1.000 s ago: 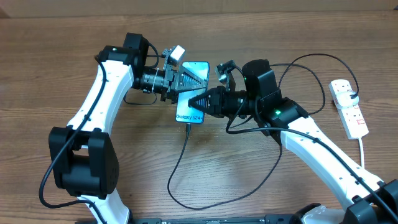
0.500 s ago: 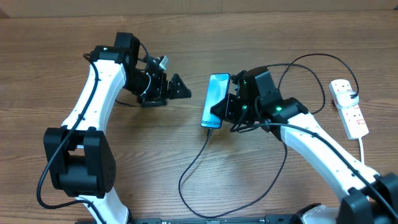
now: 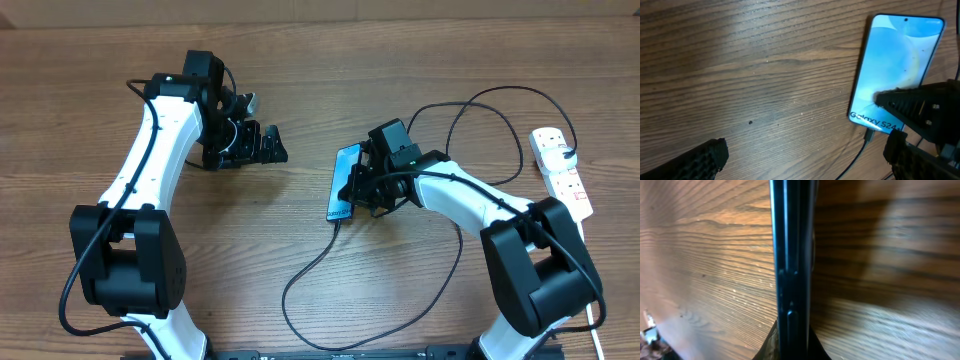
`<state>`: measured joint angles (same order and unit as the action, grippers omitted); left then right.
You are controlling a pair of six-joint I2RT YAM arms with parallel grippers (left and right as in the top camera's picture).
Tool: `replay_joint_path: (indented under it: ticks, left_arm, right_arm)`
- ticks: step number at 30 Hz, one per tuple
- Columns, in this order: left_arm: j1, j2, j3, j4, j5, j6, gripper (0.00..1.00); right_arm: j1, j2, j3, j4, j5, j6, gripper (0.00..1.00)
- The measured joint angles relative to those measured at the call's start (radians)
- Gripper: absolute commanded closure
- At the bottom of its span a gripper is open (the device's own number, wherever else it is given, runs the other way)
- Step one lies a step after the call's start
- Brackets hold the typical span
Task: Plug charger to phone and switch on socket
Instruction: 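Lower the plugged phone flat onto the table with the right gripper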
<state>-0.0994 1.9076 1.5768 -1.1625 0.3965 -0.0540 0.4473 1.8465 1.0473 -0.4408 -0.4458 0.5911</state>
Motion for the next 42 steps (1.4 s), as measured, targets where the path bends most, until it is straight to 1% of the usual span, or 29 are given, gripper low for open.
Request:
replay_joint_path:
  ticks: [9,12,16,17,21,23,25,28,29,31,33,42]
  left_arm:
    - [0.000,0.000,0.000,0.000,-0.009,0.000,0.00]
    - [0.000,0.000,0.000,0.000,-0.009,0.000,0.00]
    - [0.000,0.000,0.000,0.000,-0.010,0.000,0.00]
    - [0.000,0.000,0.000,0.000,-0.010,0.000,0.00]
    - [0.000,0.000,0.000,0.000,-0.010,0.000,0.00]
    - [0.000,0.000,0.000,0.000,-0.012,0.000,0.00]
    - [0.000,0.000,0.000,0.000,-0.012,0.000,0.00]
    - [0.000,0.000,0.000,0.000,-0.012,0.000,0.00]
    - [0.000,0.000,0.000,0.001,-0.012,0.000,0.00]
    - [0.000,0.000,0.000,0.000,-0.013,0.000,0.00]
    - [0.000,0.000,0.000,0.000,-0.013,0.000,0.00]
    - [0.000,0.000,0.000,0.000,-0.012,0.000,0.00]
  right_arm:
    - [-0.001,0.095,0.021,0.121,-0.134,-0.001,0.94]
    - [-0.001,0.119,0.023,0.156,-0.165,-0.002,0.90]
    - [-0.001,0.140,0.023,0.163,-0.173,-0.011,0.76]
    - [0.000,0.146,0.023,0.163,-0.172,-0.015,0.73]
    - [0.000,0.148,0.023,0.175,-0.182,-0.041,0.70]
    - [0.000,0.148,0.023,0.178,-0.187,-0.045,0.65]
    - [0.000,0.148,0.024,0.182,-0.194,-0.047,0.56]
    - [0.000,0.146,0.029,0.189,-0.211,-0.046,0.34]
    - [0.000,0.143,0.031,0.192,-0.220,-0.047,0.29]
    - [0.001,0.138,0.036,0.195,-0.223,-0.051,0.23]
    - [0.004,0.135,0.040,0.194,-0.225,-0.048,0.19]
    - [0.007,0.128,0.046,0.198,-0.183,0.011,0.16]
